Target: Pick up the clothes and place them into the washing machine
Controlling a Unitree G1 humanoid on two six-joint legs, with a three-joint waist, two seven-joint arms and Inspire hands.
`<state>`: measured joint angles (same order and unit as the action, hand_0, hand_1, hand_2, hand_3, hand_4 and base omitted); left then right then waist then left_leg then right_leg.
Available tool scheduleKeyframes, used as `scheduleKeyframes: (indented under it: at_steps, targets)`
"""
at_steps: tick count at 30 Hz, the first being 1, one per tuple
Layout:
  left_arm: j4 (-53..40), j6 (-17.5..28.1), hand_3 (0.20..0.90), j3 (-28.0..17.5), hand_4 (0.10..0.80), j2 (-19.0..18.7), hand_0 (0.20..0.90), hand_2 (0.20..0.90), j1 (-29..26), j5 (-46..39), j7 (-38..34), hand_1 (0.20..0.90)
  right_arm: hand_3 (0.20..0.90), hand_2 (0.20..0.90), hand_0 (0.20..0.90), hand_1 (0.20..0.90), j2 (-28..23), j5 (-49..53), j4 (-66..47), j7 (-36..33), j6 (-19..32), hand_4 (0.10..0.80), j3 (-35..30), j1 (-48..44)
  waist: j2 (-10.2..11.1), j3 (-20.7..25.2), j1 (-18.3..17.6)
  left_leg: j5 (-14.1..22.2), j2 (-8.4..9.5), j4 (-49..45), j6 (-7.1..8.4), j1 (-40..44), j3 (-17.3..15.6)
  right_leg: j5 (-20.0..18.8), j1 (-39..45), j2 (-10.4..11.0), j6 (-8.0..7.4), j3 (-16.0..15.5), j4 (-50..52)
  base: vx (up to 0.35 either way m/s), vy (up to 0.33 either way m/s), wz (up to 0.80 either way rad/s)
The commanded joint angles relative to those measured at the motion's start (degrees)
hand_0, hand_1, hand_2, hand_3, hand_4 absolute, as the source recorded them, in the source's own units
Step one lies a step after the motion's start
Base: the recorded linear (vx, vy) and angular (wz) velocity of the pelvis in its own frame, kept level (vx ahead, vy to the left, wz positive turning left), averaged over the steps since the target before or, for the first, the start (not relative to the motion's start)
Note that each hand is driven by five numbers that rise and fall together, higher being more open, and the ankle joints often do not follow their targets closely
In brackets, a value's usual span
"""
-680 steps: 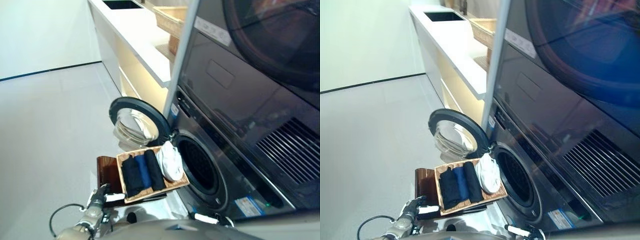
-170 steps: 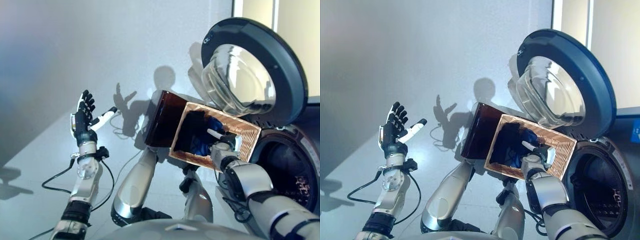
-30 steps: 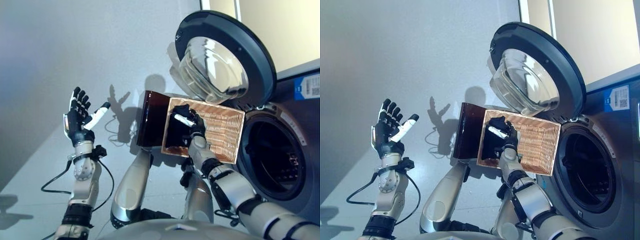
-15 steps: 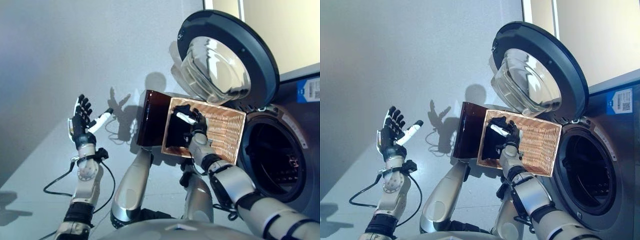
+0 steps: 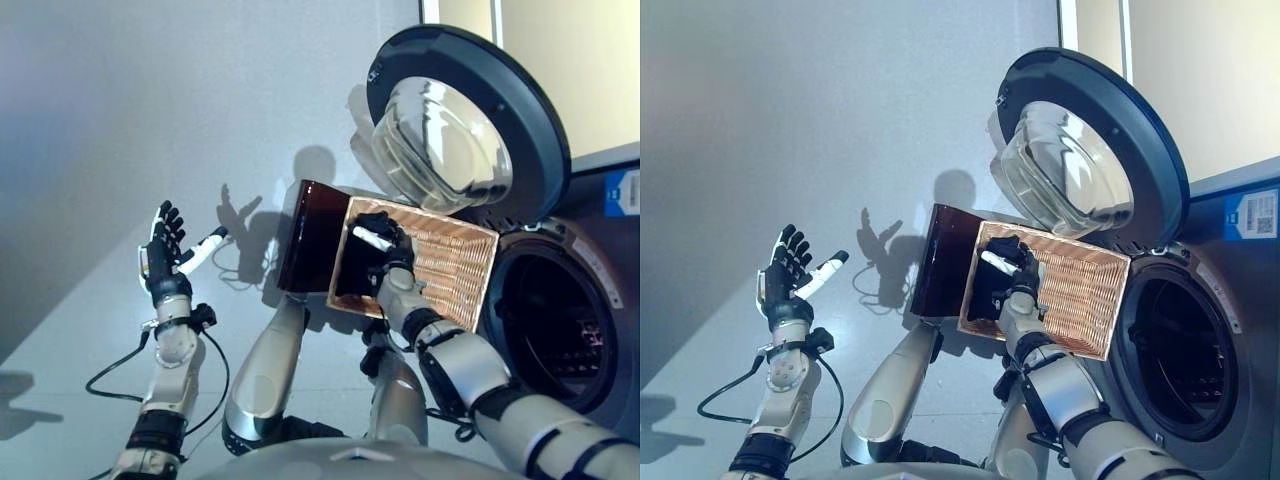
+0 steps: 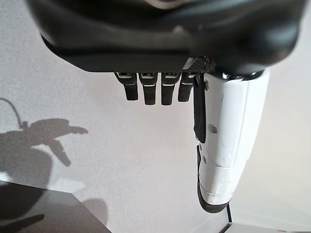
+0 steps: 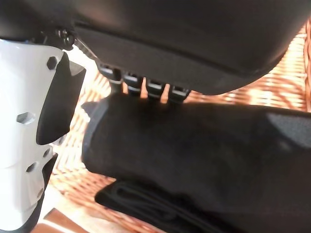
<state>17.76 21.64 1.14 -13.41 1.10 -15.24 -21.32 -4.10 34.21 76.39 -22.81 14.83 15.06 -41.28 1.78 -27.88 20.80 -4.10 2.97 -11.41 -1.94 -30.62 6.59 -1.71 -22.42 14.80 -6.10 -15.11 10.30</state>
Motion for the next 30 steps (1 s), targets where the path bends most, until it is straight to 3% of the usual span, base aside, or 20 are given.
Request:
scheduleKeyframes:
  at_steps: [1, 3, 4, 5, 18, 30]
  targets:
    - [-8.1, 4.7, 0.9, -1.5, 0.8, -3.7, 0.9, 0.9, 3.6, 1.4, -1.1, 0.9, 0.9, 0.9, 0.9, 0.9, -0.5, -0.3, -0.7, -1.5, 1.2, 0.8, -1.2, -0.5, -1.8, 1.6, 1.8, 3.5, 0.93, -2.2, 3.06, -4.4, -1.2, 2.6, 2.1, 1.4, 0.81, 0.2, 1.1, 0.02, -0.013, 0.07]
    - [-7.9, 4.4, 0.9, -1.5, 0.8, -4.0, 0.9, 0.9, 3.5, 1.4, -1.0, 0.9, 0.9, 0.9, 0.9, 0.9, -0.6, -0.3, -0.2, -1.8, 1.0, 0.8, -1.4, -0.6, -1.7, 1.6, 1.8, 3.8, 0.96, -2.6, 2.96, -4.6, -1.0, 2.8, 1.9, 1.4, 0.86, 0.3, 1.7, 0.022, -0.006, 0.09]
    - [-7.9, 4.4, 0.9, -1.5, 0.8, -4.1, 0.9, 0.9, 3.5, 1.5, -1.1, 0.9, 0.348, 0.348, 0.348, 0.348, -0.6, -0.3, 0.0, -1.7, 1.0, 0.406, -1.5, -0.7, -1.7, 1.6, 1.8, 3.9, 0.98, -2.8, 2.96, -4.7, -1.1, 2.8, 1.9, 1.4, 0.89, 0.3, 1.8, 0.015, 0.003, 0.07]
    - [-8.0, 4.4, 0.9, -1.5, 0.8, -4.1, 0.9, 0.9, 3.6, 1.5, -1.2, 0.9, 0.2, 0.2, 0.2, 0.2, -0.7, -0.5, 0.4, -2.0, 0.8, 0.3, -1.6, -0.8, -1.7, 1.6, 1.9, 4.0, 0.96, -2.9, 2.93, -4.7, -1.1, 2.8, 1.8, 1.5, 0.89, 0.3, 1.9, 0.009, 0.003, 0.06]
    - [-8.5, 4.4, 0.9, -1.8, 0.8, -4.0, 0.9, 0.9, 4.9, 1.3, -1.4, 0.9, 0.2, 0.2, 0.2, 0.2, -2.2, -0.8, 2.2, -3.1, -0.1, 0.3, -4.5, -0.1, -1.7, 2.2, 1.0, 4.7, 0.74, -3.3, 2.43, -3.5, -1.7, 3.1, 2.0, 1.5, 0.89, 1.4, 2.5, 0.007, 0.004, 0.02]
    - [-6.5, 4.4, 0.9, -3.0, 0.8, -3.9, 0.9, 0.9, 6.3, 0.6, 0.5, 0.9, 0.2, 0.2, 0.2, 0.2, -8.5, 3.4, 2.2, -2.4, 0.2, 0.3, -13.7, 7.3, -2.2, 5.0, -1.1, 5.2, 0.44, -2.5, 2.04, -0.2, -2.7, 3.3, 4.3, 1.6, 0.67, 2.5, 2.2, 0.001, 0.005, -0.04]
